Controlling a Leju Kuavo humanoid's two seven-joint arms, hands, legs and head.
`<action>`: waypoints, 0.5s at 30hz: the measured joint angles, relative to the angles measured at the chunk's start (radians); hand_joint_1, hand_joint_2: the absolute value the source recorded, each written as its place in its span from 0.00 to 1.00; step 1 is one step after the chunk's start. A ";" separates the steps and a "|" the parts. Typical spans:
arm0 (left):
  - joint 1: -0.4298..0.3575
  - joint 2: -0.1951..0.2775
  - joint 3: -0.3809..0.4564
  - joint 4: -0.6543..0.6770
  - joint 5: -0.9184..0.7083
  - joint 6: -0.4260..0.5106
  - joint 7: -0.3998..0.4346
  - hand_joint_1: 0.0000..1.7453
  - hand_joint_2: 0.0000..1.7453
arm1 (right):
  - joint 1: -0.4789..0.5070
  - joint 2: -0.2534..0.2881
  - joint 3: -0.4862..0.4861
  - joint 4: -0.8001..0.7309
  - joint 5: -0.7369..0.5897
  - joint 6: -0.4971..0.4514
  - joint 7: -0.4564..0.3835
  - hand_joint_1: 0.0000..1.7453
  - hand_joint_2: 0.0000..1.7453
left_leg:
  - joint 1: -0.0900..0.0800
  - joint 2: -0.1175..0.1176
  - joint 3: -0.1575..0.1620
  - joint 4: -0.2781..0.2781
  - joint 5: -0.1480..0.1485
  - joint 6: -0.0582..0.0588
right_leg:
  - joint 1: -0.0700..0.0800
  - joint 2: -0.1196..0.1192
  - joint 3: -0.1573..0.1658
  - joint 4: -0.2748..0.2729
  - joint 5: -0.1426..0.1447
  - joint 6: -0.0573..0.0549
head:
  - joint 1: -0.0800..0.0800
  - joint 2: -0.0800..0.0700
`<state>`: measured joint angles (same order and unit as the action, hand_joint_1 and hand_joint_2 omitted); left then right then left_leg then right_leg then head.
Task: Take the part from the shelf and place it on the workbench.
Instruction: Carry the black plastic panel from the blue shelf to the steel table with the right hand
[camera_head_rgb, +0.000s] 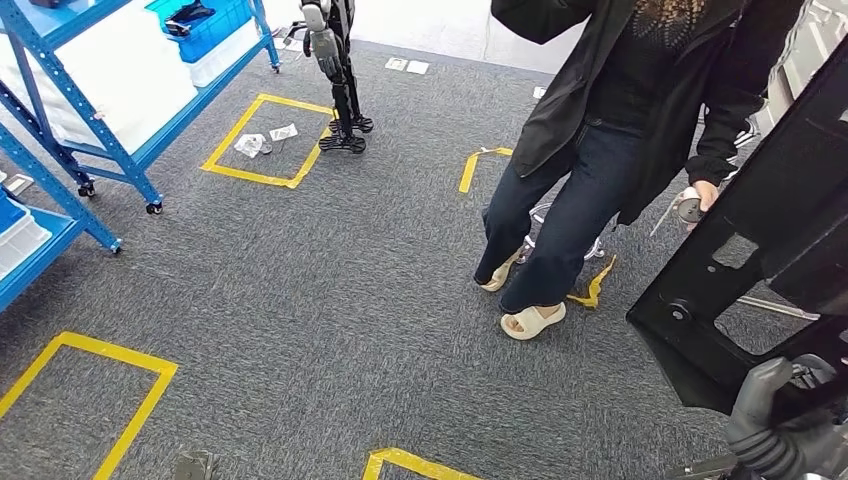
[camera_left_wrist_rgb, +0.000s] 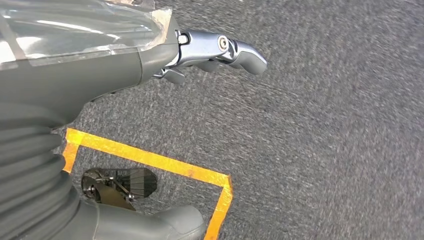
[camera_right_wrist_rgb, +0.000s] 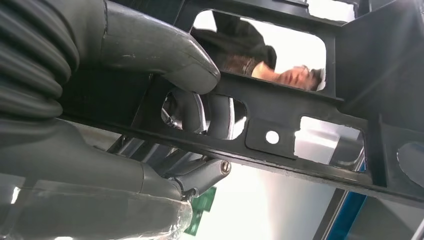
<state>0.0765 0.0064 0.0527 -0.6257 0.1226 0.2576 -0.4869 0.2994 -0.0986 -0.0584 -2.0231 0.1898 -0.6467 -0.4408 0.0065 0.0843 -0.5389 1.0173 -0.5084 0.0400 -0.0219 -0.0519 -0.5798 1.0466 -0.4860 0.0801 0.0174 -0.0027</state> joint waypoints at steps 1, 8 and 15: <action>-0.001 0.000 0.000 0.000 0.001 -0.001 -0.001 0.00 1.00 | 0.002 0.000 -0.001 0.000 0.000 -0.001 0.000 1.00 1.00 | -0.003 0.009 0.002 0.000 -0.002 -0.005 | 0.004 -0.012 0.017 -0.030 0.007 -0.006 | -0.001 0.000; -0.004 0.003 -0.009 0.005 0.019 -0.005 -0.011 0.00 1.00 | 0.022 -0.004 -0.004 -0.002 -0.017 -0.006 -0.006 1.00 1.00 | 0.007 -0.067 -0.060 0.164 -0.110 -0.032 | -0.009 0.052 0.014 -0.045 0.024 -0.054 | -0.011 0.000; 0.004 0.006 -0.013 0.013 0.035 0.003 -0.020 0.00 1.00 | 0.031 -0.004 -0.003 -0.002 -0.022 -0.010 -0.007 1.00 1.00 | 0.024 -0.141 -0.021 0.064 -0.021 -0.040 | -0.007 0.138 0.005 -0.027 0.023 -0.046 | -0.012 0.000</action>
<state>0.0804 0.0126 0.0398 -0.6123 0.1573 0.2610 -0.5070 0.3300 -0.1023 -0.0617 -2.0255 0.1682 -0.6569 -0.4478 0.0308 -0.0565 -0.5598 1.0812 -0.5290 0.0002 -0.0291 0.0856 -0.5748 1.0195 -0.4632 0.0340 0.0055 -0.0027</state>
